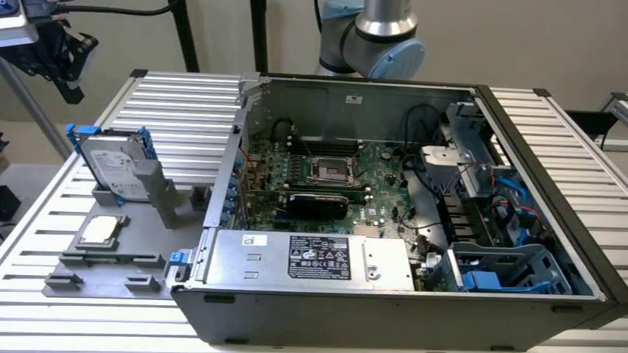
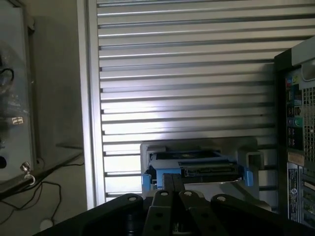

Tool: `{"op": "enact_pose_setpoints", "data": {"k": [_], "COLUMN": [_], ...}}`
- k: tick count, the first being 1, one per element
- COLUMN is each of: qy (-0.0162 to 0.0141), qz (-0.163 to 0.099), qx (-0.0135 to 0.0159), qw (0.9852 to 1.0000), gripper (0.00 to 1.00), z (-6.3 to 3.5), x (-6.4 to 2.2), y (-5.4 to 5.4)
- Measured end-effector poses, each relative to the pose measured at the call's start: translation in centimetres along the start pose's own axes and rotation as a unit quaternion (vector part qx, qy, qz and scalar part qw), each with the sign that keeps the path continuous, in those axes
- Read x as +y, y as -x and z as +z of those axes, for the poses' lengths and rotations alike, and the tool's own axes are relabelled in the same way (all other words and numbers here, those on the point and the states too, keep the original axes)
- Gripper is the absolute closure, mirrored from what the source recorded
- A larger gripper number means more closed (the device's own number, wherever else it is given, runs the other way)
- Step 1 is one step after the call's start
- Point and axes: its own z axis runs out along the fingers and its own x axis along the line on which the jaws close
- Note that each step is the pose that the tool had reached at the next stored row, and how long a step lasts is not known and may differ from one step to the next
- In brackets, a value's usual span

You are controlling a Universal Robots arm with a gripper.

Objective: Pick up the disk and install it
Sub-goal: 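Reach for the disk, then pick up the disk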

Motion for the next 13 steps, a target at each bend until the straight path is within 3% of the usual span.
{"op": "enact_pose_setpoints", "data": {"k": [13], "qy": [-0.0001], "qz": [0.0], "qx": [0.0001], "qw": [1.0], "gripper": [0.89], "z": [-0.01], "x": [0.0], "y": [0.0]}}
